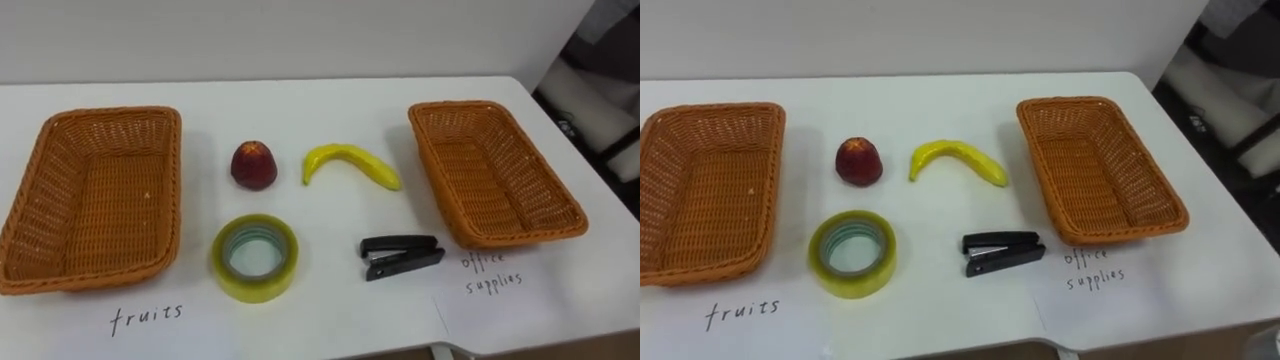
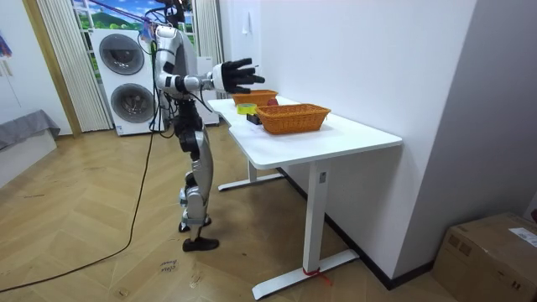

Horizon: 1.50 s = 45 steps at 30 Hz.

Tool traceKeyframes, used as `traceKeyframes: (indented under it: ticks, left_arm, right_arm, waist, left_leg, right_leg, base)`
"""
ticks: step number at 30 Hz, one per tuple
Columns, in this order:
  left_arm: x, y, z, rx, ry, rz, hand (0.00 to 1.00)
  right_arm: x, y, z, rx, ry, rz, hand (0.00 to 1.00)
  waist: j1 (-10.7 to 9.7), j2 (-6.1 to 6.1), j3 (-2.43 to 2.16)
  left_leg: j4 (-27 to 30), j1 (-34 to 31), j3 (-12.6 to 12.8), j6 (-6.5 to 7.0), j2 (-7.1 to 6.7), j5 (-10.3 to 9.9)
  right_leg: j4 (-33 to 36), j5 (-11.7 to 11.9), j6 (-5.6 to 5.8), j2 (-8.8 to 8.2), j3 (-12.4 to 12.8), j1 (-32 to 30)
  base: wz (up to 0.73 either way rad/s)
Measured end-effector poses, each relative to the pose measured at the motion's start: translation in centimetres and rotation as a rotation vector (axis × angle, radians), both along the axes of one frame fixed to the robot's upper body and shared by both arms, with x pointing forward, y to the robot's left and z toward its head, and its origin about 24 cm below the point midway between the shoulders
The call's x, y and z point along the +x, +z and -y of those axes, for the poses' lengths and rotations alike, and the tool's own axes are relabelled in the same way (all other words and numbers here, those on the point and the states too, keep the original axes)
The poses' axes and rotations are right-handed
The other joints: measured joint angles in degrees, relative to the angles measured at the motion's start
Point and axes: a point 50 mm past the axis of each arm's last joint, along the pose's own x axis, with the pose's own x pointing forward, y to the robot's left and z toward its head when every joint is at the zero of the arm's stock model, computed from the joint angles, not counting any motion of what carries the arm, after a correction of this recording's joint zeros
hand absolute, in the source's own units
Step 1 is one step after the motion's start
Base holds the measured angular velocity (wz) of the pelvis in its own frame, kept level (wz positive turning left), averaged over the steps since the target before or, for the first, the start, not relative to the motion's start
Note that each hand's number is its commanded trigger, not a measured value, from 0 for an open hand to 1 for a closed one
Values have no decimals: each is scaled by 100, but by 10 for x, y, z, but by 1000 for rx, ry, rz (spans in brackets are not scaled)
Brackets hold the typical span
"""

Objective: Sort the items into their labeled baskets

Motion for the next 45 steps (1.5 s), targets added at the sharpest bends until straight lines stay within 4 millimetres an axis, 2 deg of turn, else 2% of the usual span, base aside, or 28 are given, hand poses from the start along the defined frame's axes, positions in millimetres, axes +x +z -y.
traceKeyframes:
  ticks: [1,3,5,11,14,22,33,42,45]
  left_arm:
    - [-1,-1,1,-5,2,-8,0]
    - [-4,-2,2,-11,5,-23,0]
    - [-4,-2,2,-7,-6,-27,0]
    - [-5,-4,5,-9,-30,-59,0]
    - [-6,-4,6,-8,-42,-67,0]
    - [-6,-5,7,-10,-42,-67,0]
    - [-4,-5,8,-19,-46,-61,0]
    - [13,-7,10,-52,-85,-21,0]
    - [16,-6,9,-61,-99,-12,0]
  right_arm:
    - [5,5,-1,-24,11,14,0]
    - [12,17,-5,-68,22,50,0]
    - [19,34,-8,-179,28,62,0]
    - [27,68,-21,-399,48,105,0]
    - [29,79,-31,-442,97,141,0]
    - [32,91,-48,-539,192,158,0]
    - [41,102,-59,-649,263,140,0]
    - [49,99,-77,-666,411,121,0]
    - [54,101,-86,-732,487,90,0]
  waist:
    - [13,-23,5]
    - [25,11,18]
    - [43,18,23]
    - [194,-22,20]
    - [208,-67,22]
    - [338,-159,11]
    - [364,-97,12]
    - [383,-76,12]
    - [374,-87,10]
  left_leg:
    - [0,5,0,0,0,0]
    - [3,27,9,0,4,0]
    - [5,0,-1,1,2,0]
    - [37,-16,-37,0,2,0]
    - [56,-13,-44,0,3,1]
    - [71,-29,-55,1,5,0]
    - [99,-34,-140,0,10,0]
    - [124,-39,-164,0,5,0]
    - [125,-36,-161,-1,9,0]
  right_leg:
    - [16,0,0,1,1,0]
    - [71,0,1,2,12,-3]
    - [68,-1,1,-7,-5,-13]
    - [78,0,-1,-10,-14,-7]
    - [76,2,-5,-18,-29,2]
    - [79,12,-14,-27,-67,15]
    - [73,12,-14,-29,-161,53]
    - [68,14,-18,-31,-160,80]
    - [70,15,-19,-30,-161,81]
  base:
    - [0]
    - [0]
    - [3]
    - [2]
    - [0]
    - [1]
    - [4]
    - [0]
    - [0]
